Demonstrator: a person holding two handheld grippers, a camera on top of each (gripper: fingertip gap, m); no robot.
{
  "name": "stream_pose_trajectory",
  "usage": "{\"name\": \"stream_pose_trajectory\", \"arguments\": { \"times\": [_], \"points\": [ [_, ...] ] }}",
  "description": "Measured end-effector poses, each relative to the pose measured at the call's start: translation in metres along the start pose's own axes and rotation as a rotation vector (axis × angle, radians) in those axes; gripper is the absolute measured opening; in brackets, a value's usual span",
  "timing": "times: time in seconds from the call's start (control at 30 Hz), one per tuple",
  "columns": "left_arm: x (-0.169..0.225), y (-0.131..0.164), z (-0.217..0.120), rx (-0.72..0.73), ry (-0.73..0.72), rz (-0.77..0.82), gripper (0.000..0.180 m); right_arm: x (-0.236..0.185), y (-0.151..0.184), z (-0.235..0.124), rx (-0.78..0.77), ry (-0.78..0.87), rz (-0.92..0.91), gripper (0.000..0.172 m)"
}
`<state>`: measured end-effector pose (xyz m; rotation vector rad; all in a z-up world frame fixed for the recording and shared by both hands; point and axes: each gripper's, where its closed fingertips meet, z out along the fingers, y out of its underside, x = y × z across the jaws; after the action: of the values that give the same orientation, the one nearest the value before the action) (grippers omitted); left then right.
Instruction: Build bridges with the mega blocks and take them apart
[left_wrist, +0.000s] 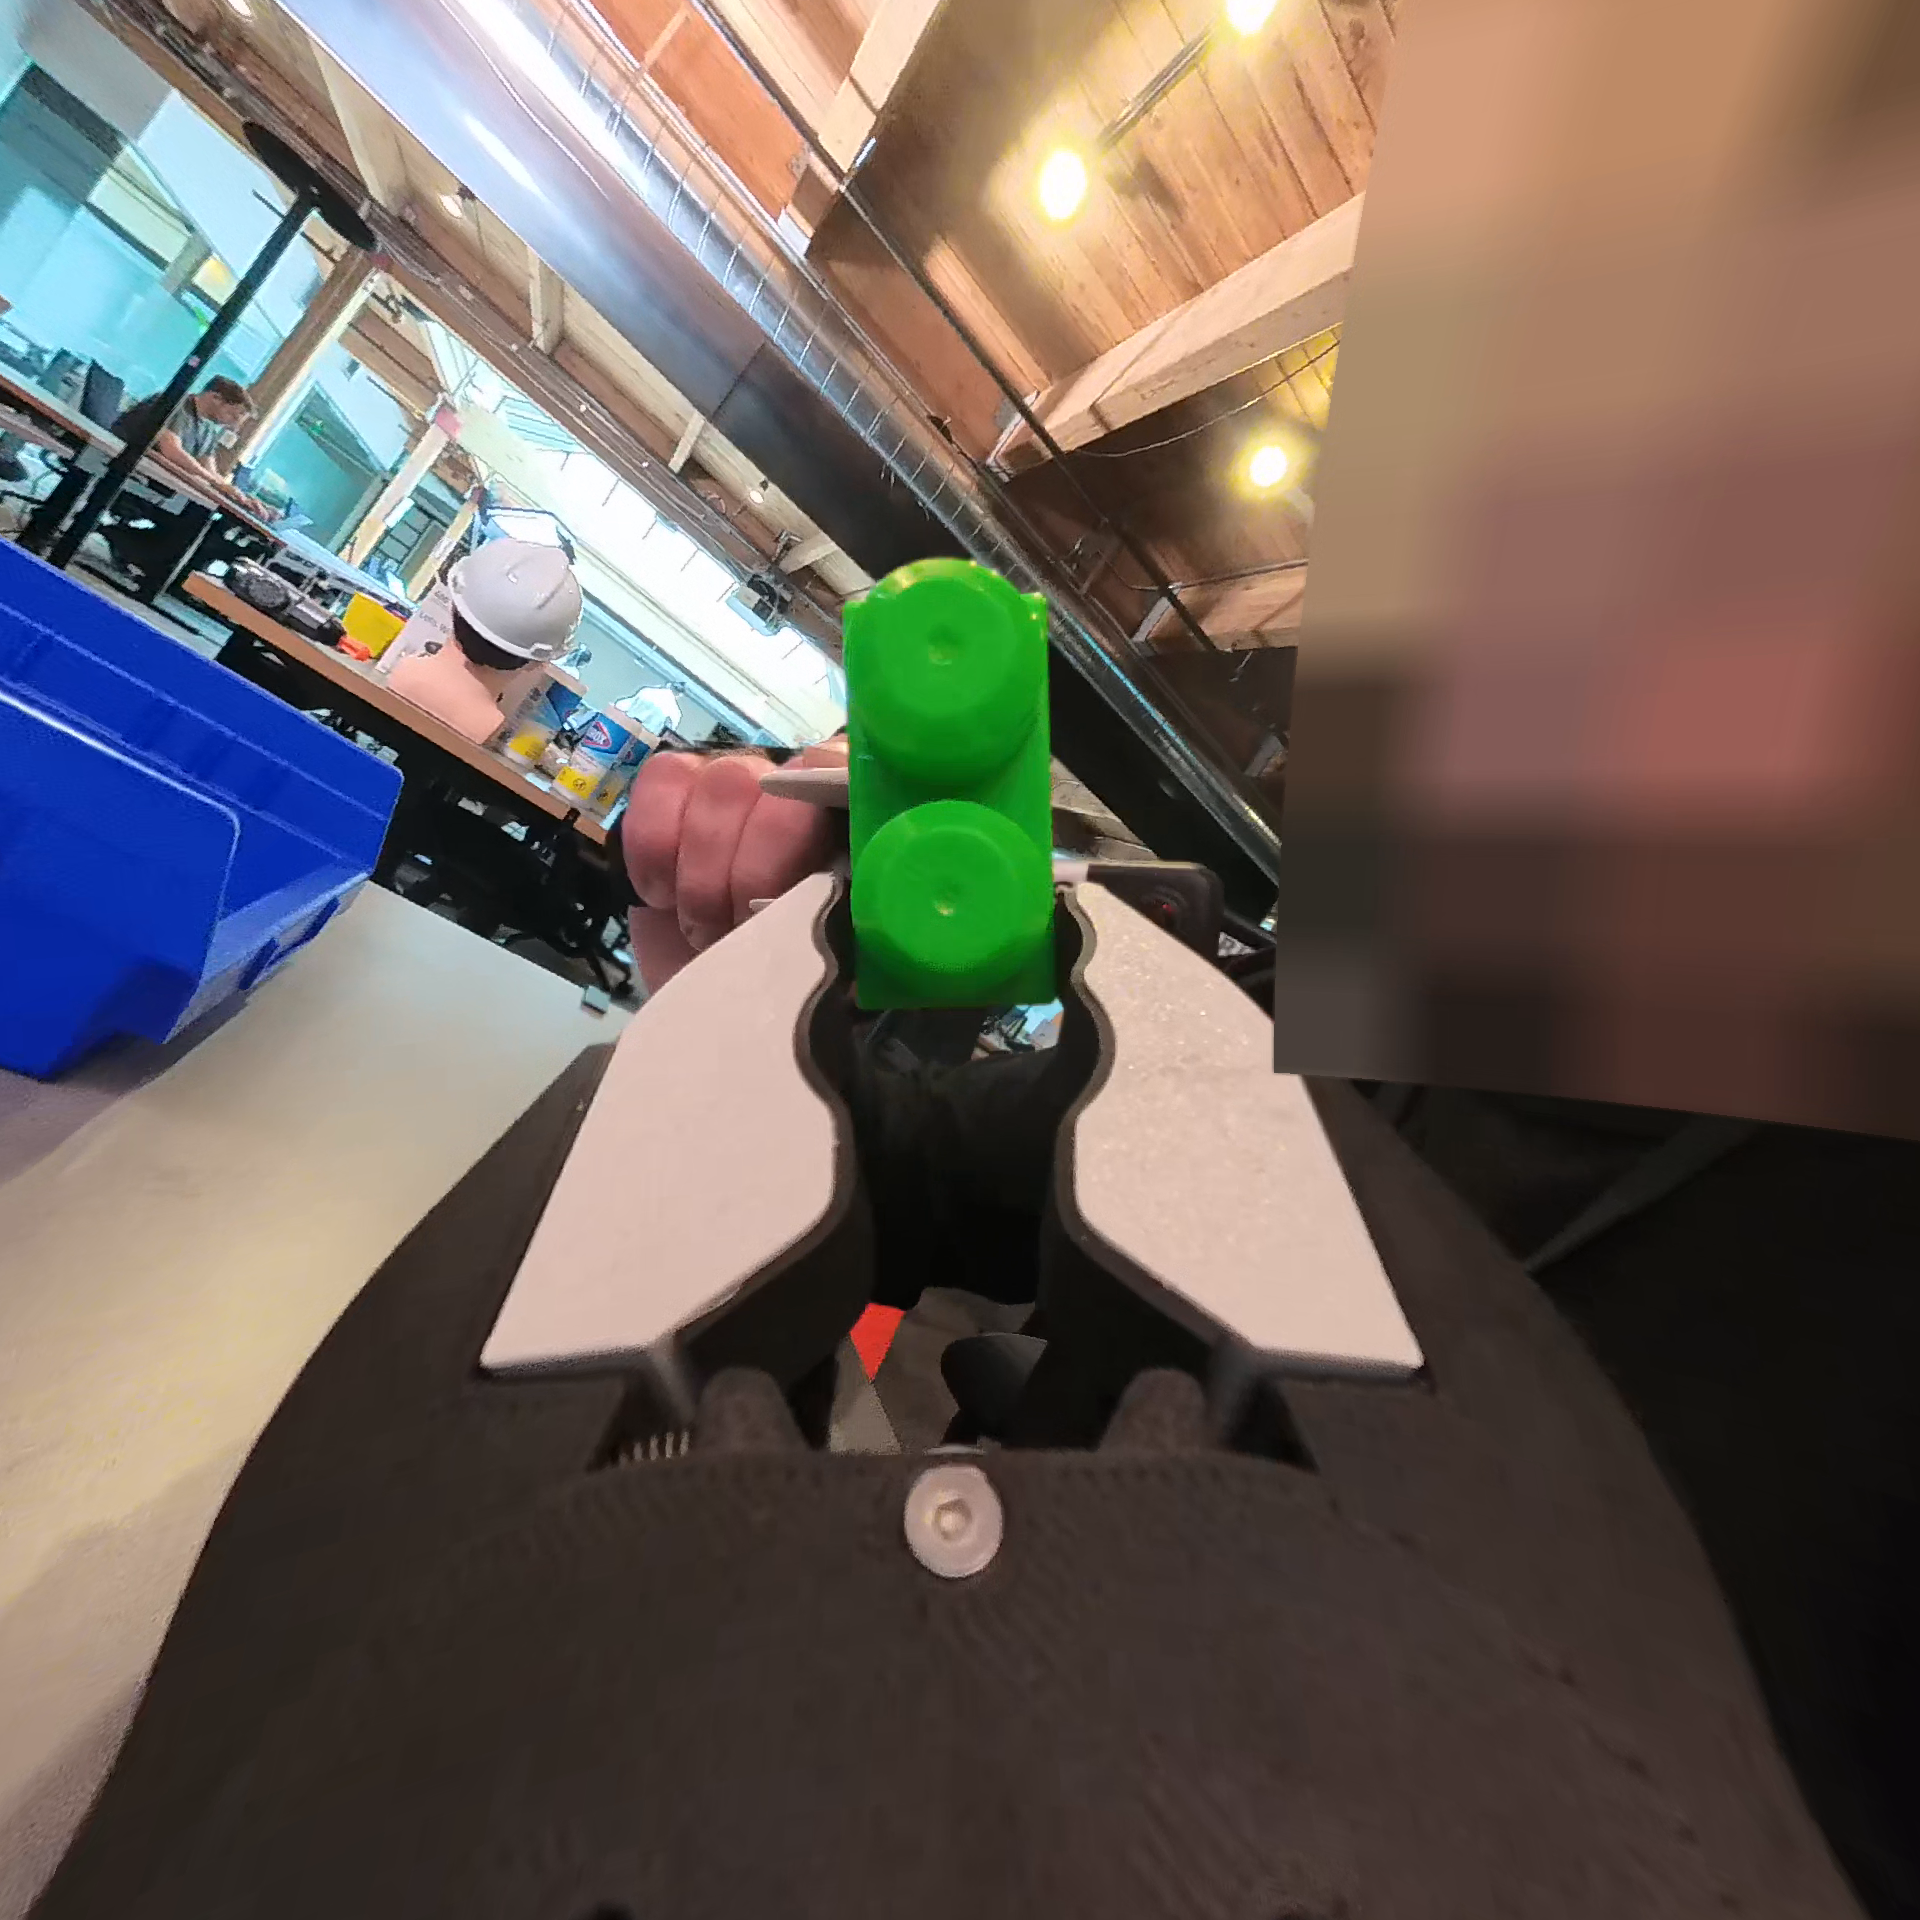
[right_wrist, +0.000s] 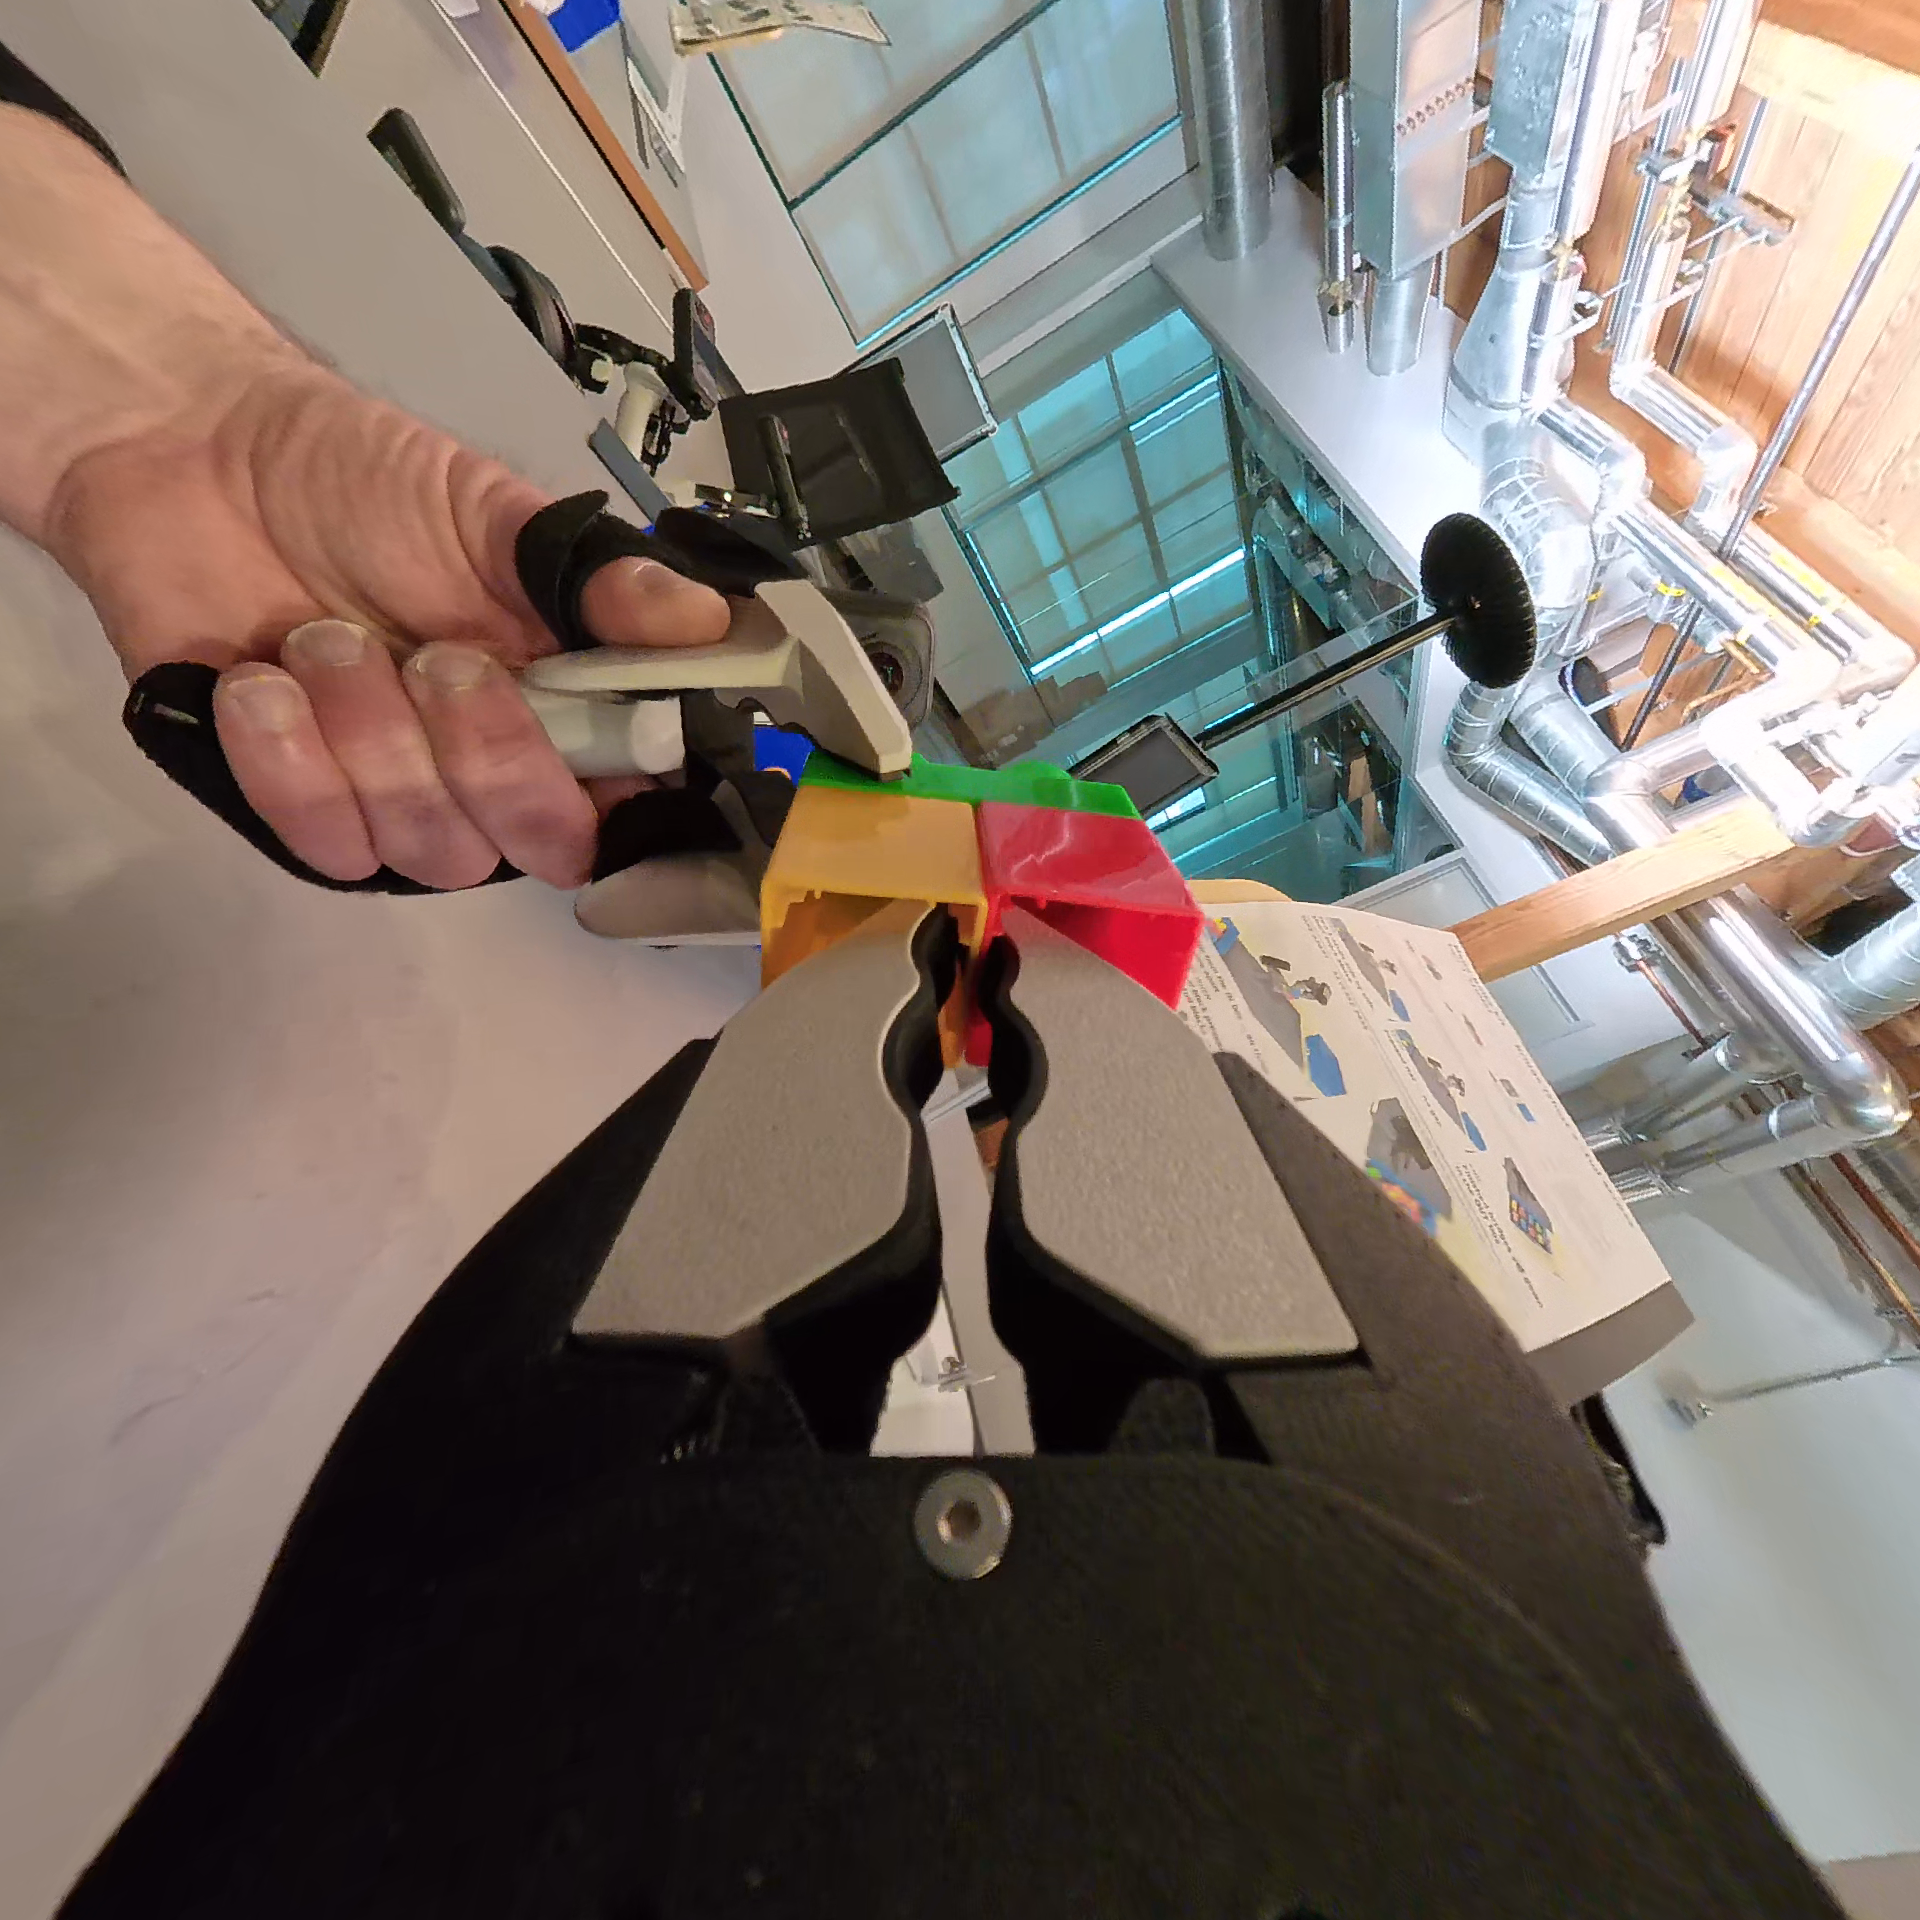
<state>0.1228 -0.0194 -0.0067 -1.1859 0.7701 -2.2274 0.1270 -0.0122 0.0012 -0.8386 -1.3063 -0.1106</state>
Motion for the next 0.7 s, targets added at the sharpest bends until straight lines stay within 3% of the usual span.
{"name": "stream_pose_trajectory", "arguments": {
  "times": [0.47, 0.7],
  "points": [
    [-0.01, 0.001, -0.003, -0.039, -0.073, 0.083, 0.036, 0.0, 0.009, 0.006, 0.002, -0.041, 0.054, 0.006],
    [-0.006, -0.001, -0.004, -0.005, -0.032, 0.07, 0.036, -0.003, 0.006, 0.005, -0.004, -0.035, -0.023, 0.011]
  ]
}}
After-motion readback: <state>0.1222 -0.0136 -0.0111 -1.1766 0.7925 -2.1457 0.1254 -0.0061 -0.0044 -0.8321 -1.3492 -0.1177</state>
